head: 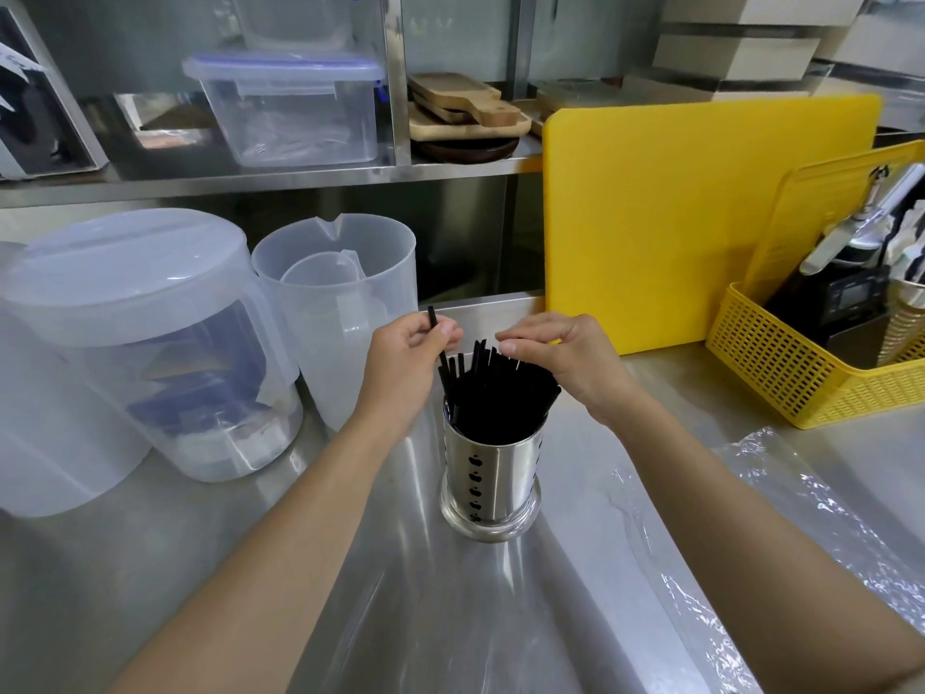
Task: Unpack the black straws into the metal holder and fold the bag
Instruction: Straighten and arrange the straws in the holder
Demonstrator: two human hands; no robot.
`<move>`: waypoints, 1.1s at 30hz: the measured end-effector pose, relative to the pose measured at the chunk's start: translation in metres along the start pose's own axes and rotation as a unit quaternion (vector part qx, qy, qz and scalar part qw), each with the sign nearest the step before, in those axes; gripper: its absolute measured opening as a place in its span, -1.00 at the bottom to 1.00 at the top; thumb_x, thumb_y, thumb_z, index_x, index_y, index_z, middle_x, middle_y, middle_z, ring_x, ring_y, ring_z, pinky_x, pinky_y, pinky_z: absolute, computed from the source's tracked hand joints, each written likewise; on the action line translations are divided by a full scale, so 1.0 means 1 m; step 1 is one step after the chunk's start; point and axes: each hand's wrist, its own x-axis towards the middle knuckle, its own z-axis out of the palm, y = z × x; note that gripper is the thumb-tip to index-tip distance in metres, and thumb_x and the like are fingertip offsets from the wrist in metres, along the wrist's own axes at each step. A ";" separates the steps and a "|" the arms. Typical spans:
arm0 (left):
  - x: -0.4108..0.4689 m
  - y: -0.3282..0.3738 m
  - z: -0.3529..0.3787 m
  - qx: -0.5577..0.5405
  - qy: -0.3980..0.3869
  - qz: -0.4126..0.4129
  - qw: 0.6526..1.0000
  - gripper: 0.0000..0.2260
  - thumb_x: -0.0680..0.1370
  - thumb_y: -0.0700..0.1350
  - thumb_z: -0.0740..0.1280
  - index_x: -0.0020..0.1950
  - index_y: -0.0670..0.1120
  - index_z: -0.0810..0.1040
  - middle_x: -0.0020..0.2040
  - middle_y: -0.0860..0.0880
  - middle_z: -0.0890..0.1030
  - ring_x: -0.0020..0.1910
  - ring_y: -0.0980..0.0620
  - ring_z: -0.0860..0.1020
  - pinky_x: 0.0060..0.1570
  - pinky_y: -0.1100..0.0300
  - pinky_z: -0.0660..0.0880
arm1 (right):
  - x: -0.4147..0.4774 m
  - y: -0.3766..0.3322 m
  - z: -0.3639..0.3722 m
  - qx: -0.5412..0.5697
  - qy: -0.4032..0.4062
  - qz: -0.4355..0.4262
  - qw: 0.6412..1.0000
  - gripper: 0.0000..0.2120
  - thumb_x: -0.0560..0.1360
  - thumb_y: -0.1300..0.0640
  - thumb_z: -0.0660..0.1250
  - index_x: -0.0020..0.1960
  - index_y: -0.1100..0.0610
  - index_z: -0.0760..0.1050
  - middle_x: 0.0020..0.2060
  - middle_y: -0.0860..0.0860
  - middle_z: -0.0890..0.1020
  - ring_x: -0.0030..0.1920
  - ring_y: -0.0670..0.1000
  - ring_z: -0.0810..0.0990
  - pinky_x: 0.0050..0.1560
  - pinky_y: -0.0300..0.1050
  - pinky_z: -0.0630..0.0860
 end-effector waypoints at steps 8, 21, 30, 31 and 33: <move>0.000 0.029 -0.006 -0.088 0.114 0.031 0.989 -0.84 0.61 -0.14 0.17 0.04 -0.14 0.53 -0.14 -0.03 0.64 -0.15 0.09 0.63 -0.03 0.25 0.59 | 0.001 -0.024 -0.025 0.031 0.207 -0.089 0.974 -0.77 0.45 0.11 0.38 -0.32 0.22 0.51 -0.48 0.07 0.40 -0.43 -0.01 0.32 -0.39 -0.15 0.29; -0.005 0.053 -0.015 -0.384 0.131 -0.061 0.912 -0.78 0.63 -0.16 0.12 0.20 -0.23 0.43 -0.06 -0.10 0.61 -0.07 0.00 0.63 -0.04 0.06 0.62 | -0.017 -0.043 -0.038 0.254 0.293 -0.046 0.921 -0.86 0.45 0.27 0.37 -0.23 0.15 0.43 -0.37 0.08 0.58 -0.48 -0.08 0.55 -0.54 -0.25 0.44; -0.018 0.058 -0.007 -0.470 0.037 -0.067 0.879 -0.76 0.64 -0.20 0.05 0.24 -0.16 0.41 0.09 -0.10 0.59 0.05 -0.02 0.59 0.10 0.02 0.53 | -0.036 -0.021 -0.005 0.175 0.138 0.008 0.975 -0.90 0.41 0.32 0.38 -0.23 0.15 0.57 -0.35 0.06 0.62 -0.28 0.01 0.54 -0.17 -0.13 0.48; -0.019 0.059 -0.008 -0.470 0.034 -0.062 0.880 -0.77 0.64 -0.20 0.06 0.23 -0.15 0.41 0.08 -0.10 0.59 0.06 -0.02 0.59 0.08 0.02 0.53 | -0.037 -0.020 -0.005 0.177 0.136 0.012 0.975 -0.90 0.41 0.32 0.38 -0.23 0.16 0.57 -0.33 0.08 0.61 -0.27 0.02 0.54 -0.17 -0.12 0.48; -0.021 0.062 -0.009 -0.466 0.035 -0.056 0.882 -0.79 0.64 -0.20 0.07 0.19 -0.14 0.43 0.07 -0.09 0.59 0.08 -0.02 0.58 0.03 0.04 0.55 | -0.039 -0.018 -0.007 0.172 0.127 0.019 0.977 -0.91 0.41 0.33 0.37 -0.23 0.18 0.56 -0.34 0.08 0.60 -0.29 0.01 0.52 -0.20 -0.10 0.45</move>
